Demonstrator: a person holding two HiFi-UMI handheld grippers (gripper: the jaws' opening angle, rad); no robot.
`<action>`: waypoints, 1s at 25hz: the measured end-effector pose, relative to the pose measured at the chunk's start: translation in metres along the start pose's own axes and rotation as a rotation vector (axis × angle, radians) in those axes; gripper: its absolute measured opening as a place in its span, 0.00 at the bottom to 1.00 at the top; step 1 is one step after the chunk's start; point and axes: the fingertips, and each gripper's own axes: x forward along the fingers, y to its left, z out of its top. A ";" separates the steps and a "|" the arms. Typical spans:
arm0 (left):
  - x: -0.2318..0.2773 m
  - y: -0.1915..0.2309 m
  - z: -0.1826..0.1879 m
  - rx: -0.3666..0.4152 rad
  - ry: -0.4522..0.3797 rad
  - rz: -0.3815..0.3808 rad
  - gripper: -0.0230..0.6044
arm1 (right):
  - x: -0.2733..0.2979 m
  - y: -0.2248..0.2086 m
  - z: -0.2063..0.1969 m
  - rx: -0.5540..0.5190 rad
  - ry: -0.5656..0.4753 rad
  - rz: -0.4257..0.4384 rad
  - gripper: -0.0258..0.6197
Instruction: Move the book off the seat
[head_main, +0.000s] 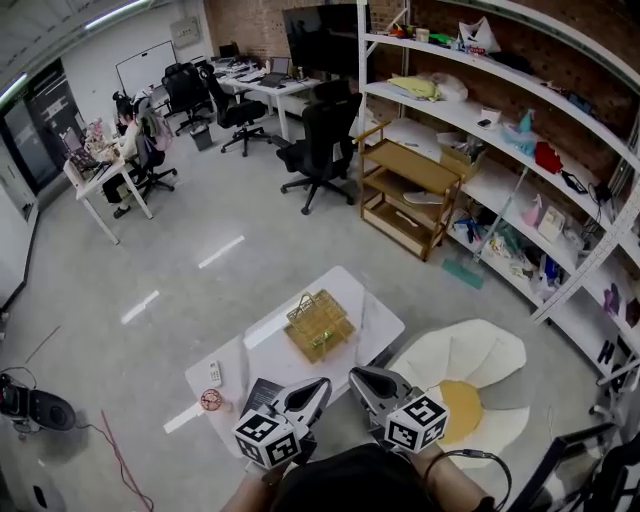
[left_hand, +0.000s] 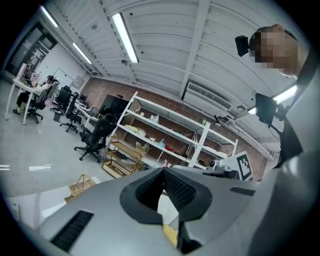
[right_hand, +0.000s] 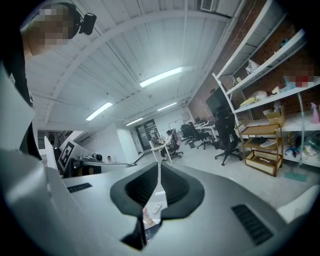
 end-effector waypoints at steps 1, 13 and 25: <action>-0.002 -0.001 0.002 0.009 -0.004 0.003 0.05 | 0.000 0.001 0.001 -0.006 0.001 0.002 0.09; -0.015 0.025 0.011 0.072 -0.026 0.082 0.05 | 0.017 0.009 0.006 -0.094 -0.004 0.012 0.07; -0.014 0.035 0.027 0.150 -0.070 0.096 0.05 | 0.038 0.005 0.019 -0.118 -0.021 0.026 0.07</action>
